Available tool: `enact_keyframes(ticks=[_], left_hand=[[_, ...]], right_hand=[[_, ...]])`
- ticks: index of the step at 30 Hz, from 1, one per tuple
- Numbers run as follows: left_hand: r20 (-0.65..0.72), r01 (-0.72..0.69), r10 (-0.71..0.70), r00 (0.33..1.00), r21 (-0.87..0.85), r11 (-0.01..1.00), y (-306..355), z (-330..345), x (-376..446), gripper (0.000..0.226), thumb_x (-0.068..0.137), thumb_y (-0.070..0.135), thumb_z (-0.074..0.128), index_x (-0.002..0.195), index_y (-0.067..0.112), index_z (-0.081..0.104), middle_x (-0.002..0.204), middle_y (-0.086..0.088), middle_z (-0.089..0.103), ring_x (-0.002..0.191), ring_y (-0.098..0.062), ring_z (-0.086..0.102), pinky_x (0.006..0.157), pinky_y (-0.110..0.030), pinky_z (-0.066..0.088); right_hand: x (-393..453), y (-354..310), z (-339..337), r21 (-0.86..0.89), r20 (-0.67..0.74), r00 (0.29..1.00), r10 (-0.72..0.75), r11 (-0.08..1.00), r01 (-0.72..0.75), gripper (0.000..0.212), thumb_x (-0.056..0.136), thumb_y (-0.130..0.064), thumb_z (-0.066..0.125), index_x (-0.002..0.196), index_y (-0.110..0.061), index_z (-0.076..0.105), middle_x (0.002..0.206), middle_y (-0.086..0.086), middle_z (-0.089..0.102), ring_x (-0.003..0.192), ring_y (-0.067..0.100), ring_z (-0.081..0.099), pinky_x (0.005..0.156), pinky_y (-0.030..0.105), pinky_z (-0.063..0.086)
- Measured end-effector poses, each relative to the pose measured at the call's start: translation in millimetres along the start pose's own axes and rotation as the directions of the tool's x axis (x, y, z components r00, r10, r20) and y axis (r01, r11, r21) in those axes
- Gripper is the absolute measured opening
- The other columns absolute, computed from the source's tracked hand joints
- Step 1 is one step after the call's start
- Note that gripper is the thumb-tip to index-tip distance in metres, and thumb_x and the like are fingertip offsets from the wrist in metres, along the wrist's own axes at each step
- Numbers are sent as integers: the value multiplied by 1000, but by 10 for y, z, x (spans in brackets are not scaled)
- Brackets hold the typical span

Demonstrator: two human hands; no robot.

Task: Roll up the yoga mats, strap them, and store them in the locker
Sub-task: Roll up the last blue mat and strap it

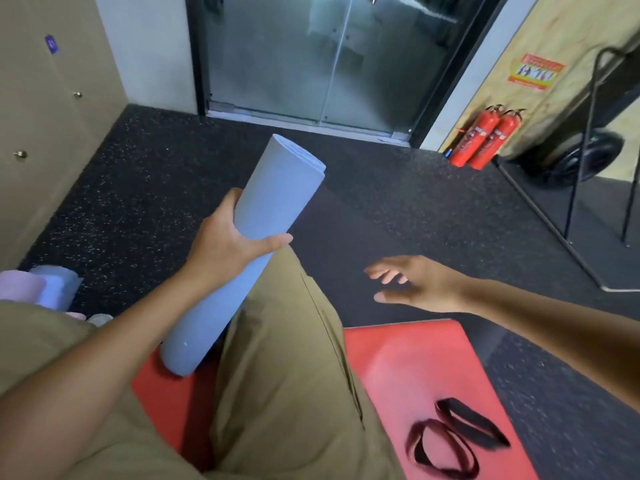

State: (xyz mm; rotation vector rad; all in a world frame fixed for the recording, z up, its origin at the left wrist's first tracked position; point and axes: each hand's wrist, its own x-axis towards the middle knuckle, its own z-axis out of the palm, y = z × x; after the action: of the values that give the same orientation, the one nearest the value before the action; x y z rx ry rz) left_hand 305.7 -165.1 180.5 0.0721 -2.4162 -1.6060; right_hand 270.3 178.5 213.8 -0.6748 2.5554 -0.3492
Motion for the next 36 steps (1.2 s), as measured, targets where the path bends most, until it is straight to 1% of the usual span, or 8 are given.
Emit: enact_keyframes(ticks=[6,11,14,22,25,28,33,36], left_hand=[[161,-44,6,987,233,972,144,341,45,73,55,74,81,109,39,47,103,21,59,99,-17,60,76,-40,53],[231,-99,6,973,391,915,340,604,39,80,60,75,82,120,37,46,107,15,61,98,-20,58,77,-40,50],[265,-132,4,964,467,874,406,703,32,86,60,79,79,124,35,43,107,11,59,98,-24,58,80,-40,49],[280,-141,-19,960,538,831,459,729,35,84,61,81,76,122,34,43,104,9,61,97,-26,61,74,-38,46],[264,-126,-26,964,540,832,456,705,32,83,61,81,76,122,34,44,103,9,60,92,-24,57,72,-37,43],[253,-114,-30,967,535,837,448,691,23,84,62,80,77,124,33,44,103,9,59,90,-23,53,74,-37,42],[244,-111,-28,970,535,838,435,678,8,86,62,79,77,126,33,44,104,9,58,91,-24,52,76,-39,44],[242,-105,-35,970,540,835,436,675,5,86,62,79,77,126,32,45,105,9,58,95,-26,55,77,-40,46]], right_hand=[[-366,637,393,-273,386,861,330,933,-235,46,88,-47,75,128,-28,62,121,-10,67,109,11,62,94,27,50],[-498,847,676,-374,530,719,450,885,-277,54,79,-48,82,124,-23,65,120,-5,69,112,17,61,89,28,48],[-537,892,819,-371,542,709,451,886,-280,54,74,-50,86,117,-22,67,114,-5,70,107,18,63,80,27,46],[-518,953,1042,-355,551,722,419,900,-252,39,73,-40,88,101,-15,77,104,3,76,88,15,61,82,27,51],[-540,974,1089,-340,556,731,396,911,-235,19,73,-34,89,79,-23,74,83,-4,72,82,12,60,67,21,45],[-539,1024,1139,-345,577,724,379,916,-204,29,74,-30,89,64,-31,62,69,-12,62,80,15,60,71,24,47],[-582,1017,1087,-330,566,729,384,916,-227,28,75,-38,88,88,-17,75,89,-4,69,84,15,60,70,23,46],[-605,1052,1105,-383,538,731,420,894,-232,33,69,-50,88,77,-22,75,66,-14,64,70,16,55,64,25,43]])
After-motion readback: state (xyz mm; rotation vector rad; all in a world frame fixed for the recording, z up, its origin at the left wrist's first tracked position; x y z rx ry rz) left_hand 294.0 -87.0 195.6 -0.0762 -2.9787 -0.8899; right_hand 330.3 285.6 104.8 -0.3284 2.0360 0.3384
